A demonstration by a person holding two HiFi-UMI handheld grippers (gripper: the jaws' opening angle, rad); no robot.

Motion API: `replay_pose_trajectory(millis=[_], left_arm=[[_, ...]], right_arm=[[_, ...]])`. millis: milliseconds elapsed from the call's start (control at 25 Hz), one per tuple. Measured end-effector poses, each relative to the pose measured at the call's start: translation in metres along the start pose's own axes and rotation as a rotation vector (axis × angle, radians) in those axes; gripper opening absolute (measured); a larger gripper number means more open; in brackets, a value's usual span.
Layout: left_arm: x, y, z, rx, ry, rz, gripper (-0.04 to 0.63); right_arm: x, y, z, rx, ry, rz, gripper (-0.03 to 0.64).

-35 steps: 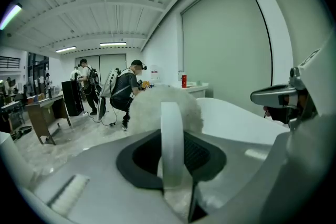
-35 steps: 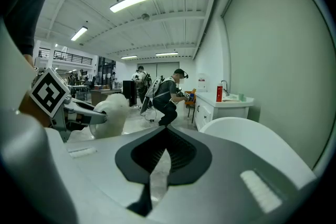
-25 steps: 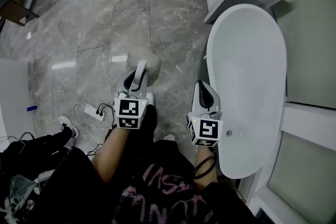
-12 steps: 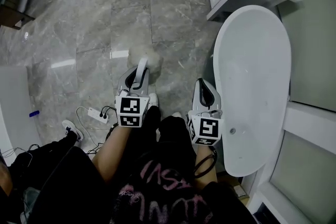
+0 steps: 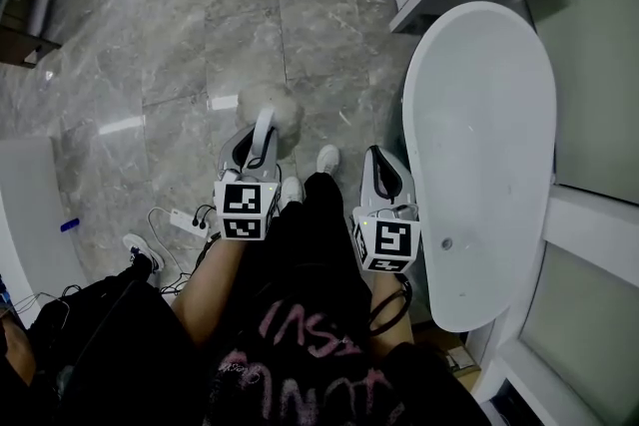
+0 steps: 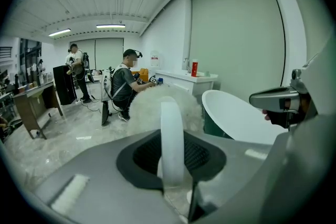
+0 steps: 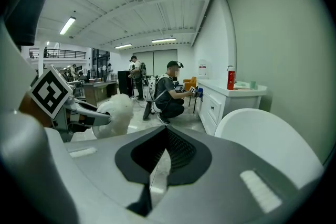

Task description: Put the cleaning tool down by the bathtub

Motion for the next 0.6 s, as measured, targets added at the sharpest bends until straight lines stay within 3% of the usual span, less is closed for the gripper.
replay_pose_trajectory(millis=[600], left_arm=[[-0.01, 0.016, 0.074, -0.091, -0.049, -0.024, 0.078]], right_arm=[[0.025, 0.04, 0.077, -0.068, -0.079, 0.061, 0.014]])
Point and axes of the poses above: the fingertips, and each gripper's own axes: z forward along the fingers, x to its right, y out of its underside, the point moved 4 cm from there along -z, backward along the fingers, and after that the axes turned 4 degrees about -z, right-handed, at the moved point
